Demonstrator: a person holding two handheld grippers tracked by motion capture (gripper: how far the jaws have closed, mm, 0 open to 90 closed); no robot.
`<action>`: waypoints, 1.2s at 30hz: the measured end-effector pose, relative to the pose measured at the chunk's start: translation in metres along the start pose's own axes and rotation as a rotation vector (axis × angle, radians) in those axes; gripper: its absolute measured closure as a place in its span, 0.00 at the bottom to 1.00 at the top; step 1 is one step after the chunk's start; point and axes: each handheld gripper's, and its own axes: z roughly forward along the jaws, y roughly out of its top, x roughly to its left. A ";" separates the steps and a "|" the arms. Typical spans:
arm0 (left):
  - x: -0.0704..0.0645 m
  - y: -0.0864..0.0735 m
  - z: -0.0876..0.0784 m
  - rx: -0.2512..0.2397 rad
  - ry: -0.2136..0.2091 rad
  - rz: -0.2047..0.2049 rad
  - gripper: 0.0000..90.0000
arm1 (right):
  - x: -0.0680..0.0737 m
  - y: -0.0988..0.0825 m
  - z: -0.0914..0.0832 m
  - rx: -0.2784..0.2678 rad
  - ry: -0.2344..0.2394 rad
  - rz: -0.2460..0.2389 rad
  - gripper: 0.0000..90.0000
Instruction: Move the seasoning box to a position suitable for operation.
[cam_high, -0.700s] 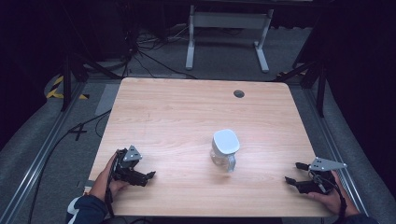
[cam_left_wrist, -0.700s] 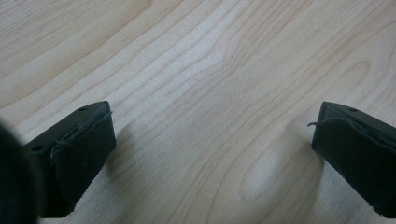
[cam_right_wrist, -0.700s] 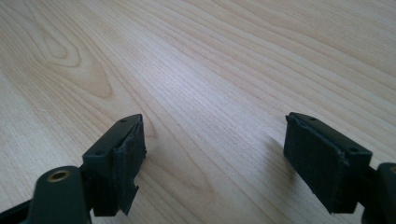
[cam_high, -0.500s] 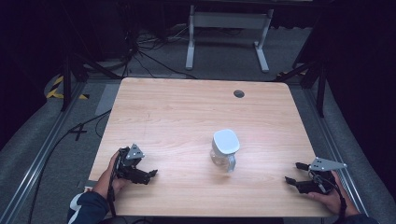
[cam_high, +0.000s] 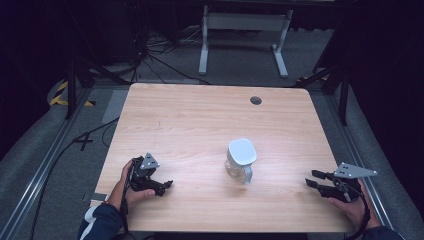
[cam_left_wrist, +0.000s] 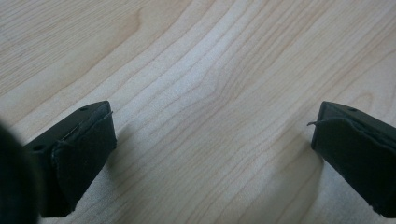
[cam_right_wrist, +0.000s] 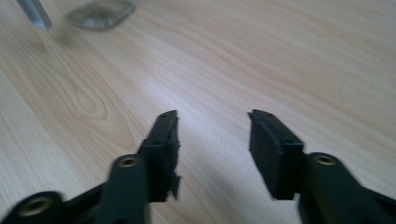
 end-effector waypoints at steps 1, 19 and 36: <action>0.000 0.000 0.000 0.000 0.002 0.003 0.00 | 0.000 0.003 -0.001 -0.020 0.023 -0.002 0.71; -0.004 0.015 0.014 -0.003 -0.012 0.009 0.00 | 0.031 0.092 0.023 -0.139 0.123 -0.163 0.99; -0.003 0.016 0.014 0.004 -0.014 0.014 0.00 | 0.089 0.147 0.075 -0.138 0.286 -0.310 1.00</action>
